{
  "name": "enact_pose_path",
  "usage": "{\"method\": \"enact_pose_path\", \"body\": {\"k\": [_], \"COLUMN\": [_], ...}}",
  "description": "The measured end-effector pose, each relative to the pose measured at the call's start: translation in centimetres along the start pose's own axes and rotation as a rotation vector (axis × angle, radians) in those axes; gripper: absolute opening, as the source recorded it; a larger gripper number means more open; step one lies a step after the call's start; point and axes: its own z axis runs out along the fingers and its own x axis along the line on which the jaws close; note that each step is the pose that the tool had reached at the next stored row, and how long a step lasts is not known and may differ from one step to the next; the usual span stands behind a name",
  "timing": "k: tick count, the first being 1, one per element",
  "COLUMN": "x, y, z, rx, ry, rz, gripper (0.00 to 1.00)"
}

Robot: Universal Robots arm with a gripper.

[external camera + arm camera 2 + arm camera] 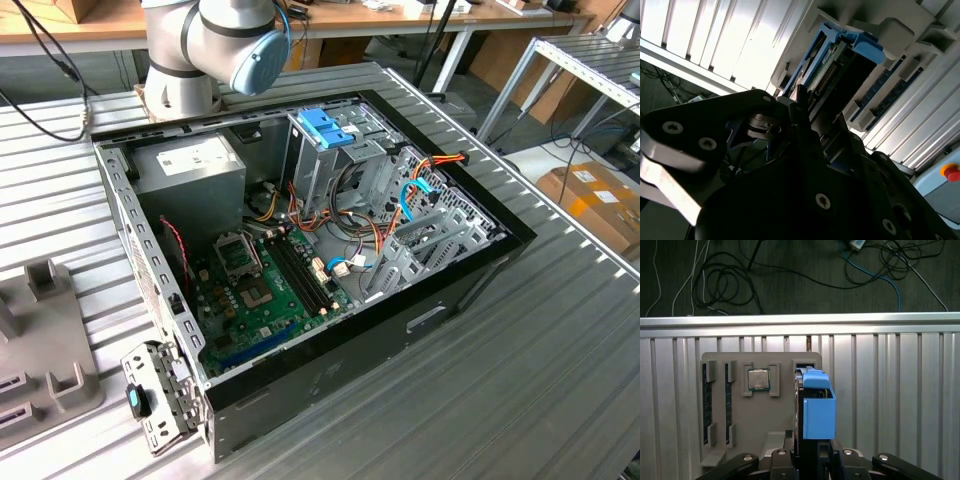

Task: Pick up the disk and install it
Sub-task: 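Pick up the disk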

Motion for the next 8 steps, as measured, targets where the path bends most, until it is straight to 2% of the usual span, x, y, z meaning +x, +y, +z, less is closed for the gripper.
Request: {"method": "enact_pose_path", "body": {"k": [5, 8], "x": [0.0, 0.01], "y": [-0.01, -0.02], "z": [-0.27, -0.94], "rx": [-0.0004, -0.0003], "ry": [0.0002, 0.0002], "rz": [0.0, 0.0], "gripper": [0.35, 0.35]}}
